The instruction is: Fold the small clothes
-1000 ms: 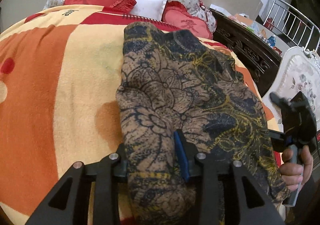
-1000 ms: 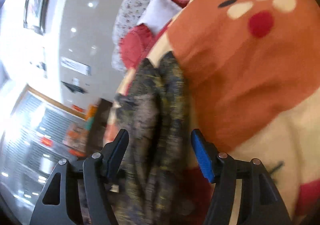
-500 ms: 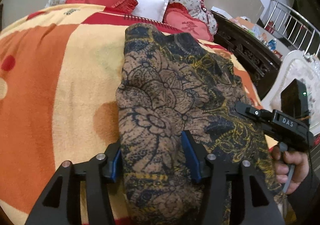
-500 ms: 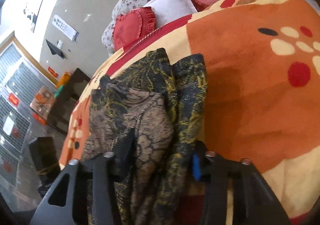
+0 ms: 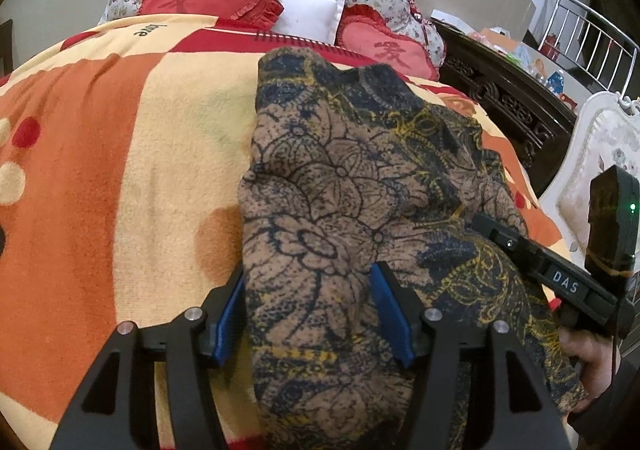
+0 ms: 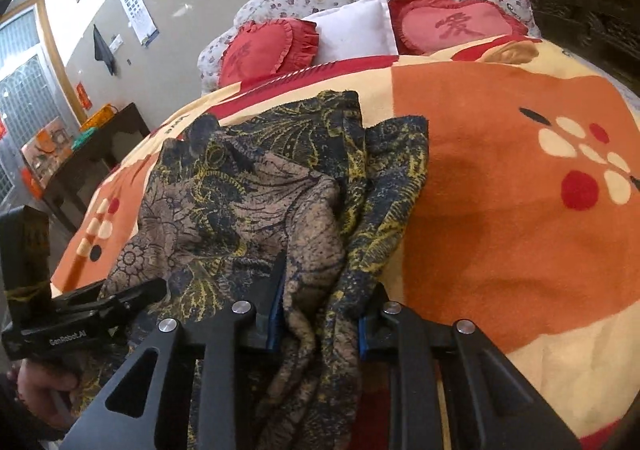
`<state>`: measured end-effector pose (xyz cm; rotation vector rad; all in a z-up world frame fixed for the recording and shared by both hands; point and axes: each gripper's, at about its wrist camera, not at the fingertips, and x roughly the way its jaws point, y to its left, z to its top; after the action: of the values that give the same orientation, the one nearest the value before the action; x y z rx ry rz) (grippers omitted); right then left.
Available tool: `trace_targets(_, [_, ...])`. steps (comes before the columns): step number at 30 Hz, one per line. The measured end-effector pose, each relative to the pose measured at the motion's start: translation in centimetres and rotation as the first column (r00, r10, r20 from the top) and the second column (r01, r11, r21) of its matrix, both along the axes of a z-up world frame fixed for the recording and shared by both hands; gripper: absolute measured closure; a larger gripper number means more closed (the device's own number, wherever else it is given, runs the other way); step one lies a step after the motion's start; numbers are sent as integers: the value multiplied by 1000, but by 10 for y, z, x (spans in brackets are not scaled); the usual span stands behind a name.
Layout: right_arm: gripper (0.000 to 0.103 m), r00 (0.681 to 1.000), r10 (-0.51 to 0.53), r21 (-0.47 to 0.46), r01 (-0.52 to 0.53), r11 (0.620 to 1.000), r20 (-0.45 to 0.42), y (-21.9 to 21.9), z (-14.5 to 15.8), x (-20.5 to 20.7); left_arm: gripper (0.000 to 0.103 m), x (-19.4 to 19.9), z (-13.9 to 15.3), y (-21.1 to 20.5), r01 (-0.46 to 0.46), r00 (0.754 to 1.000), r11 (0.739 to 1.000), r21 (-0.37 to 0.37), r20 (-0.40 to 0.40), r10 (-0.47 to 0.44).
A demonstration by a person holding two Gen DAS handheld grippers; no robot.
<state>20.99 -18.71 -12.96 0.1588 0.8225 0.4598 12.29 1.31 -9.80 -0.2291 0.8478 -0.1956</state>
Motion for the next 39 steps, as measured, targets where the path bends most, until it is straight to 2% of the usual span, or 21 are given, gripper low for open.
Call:
trace_targets(17, [69, 1000, -4, -90, 6, 996, 21, 11, 2, -3, 39, 2, -1, 3, 2, 1000, 1000, -25, -1, -2])
trace_targets(21, [69, 1000, -6, -151, 10, 988, 30, 18, 3, -4, 39, 2, -1, 2, 0, 1000, 1000, -18, -1, 0])
trace_targets(22, [69, 999, -6, -191, 12, 982, 32, 24, 5, -5, 43, 2, 0, 3, 0, 1000, 1000, -16, 1, 1])
trace_targets(23, [69, 1000, -6, -232, 13, 973, 30, 30, 7, -5, 55, 1, 1, 3, -5, 1000, 1000, -14, 8, 5])
trace_targets(25, [67, 1000, -14, -285, 11, 958, -6, 38, 12, -1, 72, -2, 6, 2, 4, 1000, 1000, -6, 21, -4])
trace_targets(26, [69, 999, -24, -285, 13, 958, -36, 40, 15, 2, 77, -5, 11, 1, 8, 999, 1000, 5, 31, -8])
trace_targets(29, [75, 992, -62, -218, 36, 975, -112, 36, 24, 8, 81, -11, 25, 5, 22, 999, 1000, 0, 41, -22])
trace_targets(34, [76, 976, -78, -19, 75, 997, -204, 25, 22, 7, 80, -14, 34, 26, 31, 999, 1000, 0, 15, -31])
trace_targets(37, [75, 978, -78, -44, 71, 997, -193, 35, 20, 3, 79, -10, 22, 31, 64, 997, 998, -15, -30, -65])
trace_targets(39, [73, 984, -75, -81, 62, 995, -162, 36, 17, 0, 73, -8, 18, 31, 62, 997, 998, -18, -40, -62])
